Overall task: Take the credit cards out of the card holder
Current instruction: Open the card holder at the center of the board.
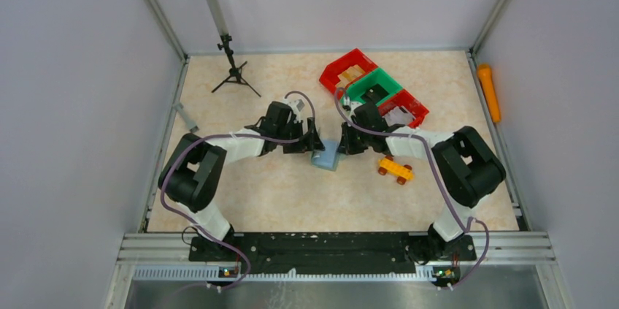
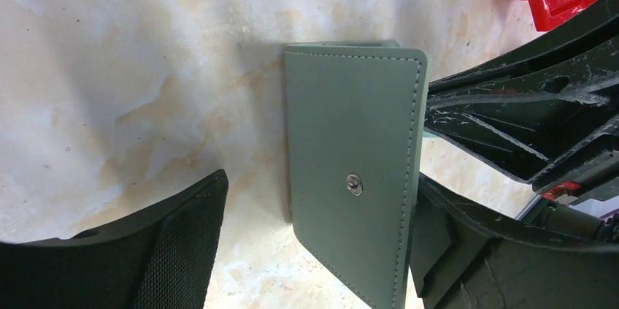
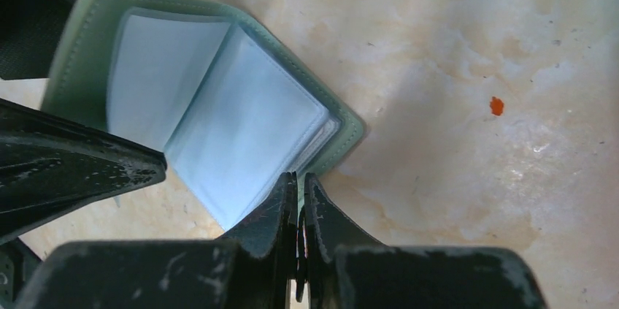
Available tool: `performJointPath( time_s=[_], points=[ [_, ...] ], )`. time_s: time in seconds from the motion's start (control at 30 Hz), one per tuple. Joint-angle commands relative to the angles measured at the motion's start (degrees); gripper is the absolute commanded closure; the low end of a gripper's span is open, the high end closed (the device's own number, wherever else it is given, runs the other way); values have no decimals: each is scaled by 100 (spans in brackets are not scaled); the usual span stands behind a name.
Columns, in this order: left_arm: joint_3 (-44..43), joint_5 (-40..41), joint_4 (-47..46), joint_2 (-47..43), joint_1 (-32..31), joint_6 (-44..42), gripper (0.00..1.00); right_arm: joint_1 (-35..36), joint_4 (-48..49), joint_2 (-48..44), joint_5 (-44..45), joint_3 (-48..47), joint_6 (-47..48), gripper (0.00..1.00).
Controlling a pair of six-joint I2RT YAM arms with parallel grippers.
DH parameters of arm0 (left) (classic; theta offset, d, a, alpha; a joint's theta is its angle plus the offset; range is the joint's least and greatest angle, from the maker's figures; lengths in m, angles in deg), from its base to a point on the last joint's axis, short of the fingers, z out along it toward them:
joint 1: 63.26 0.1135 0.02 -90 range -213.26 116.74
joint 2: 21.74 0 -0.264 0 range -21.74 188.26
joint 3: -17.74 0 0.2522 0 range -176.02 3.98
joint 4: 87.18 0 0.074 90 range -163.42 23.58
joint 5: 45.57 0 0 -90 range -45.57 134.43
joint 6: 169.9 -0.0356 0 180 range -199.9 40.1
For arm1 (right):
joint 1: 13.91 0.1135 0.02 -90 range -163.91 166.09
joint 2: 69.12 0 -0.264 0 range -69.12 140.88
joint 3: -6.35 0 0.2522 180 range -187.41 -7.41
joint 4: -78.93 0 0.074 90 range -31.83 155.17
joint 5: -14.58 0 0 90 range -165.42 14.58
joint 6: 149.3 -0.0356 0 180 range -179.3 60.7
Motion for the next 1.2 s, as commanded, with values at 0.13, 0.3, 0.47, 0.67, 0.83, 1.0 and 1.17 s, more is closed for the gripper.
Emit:
performJointPath(
  time_s=[0.13,0.3,0.47,0.67,0.83,1.0,1.17],
  points=[
    [-219,376,481,72,-217,-355,3,6,748,-358,-553,114,5,100],
    [-301,619,606,32,-392,-496,1,6,968,-556,-660,250,-31,100],
    [-295,761,650,-93,-429,-547,1,6,1290,-893,-690,489,-74,100],
    [-191,91,345,-172,-416,-604,1,6,1599,-1190,-754,716,-110,100],
    [-299,-18,394,44,-421,-577,1,5,1615,-1159,-804,703,-109,100],
    [-174,-120,210,-110,-412,-519,1,6,1583,-1138,-808,686,-108,100],
    [-64,-292,-53,-149,-341,-464,1,6,1588,-1133,-852,681,-111,100]
  ],
)
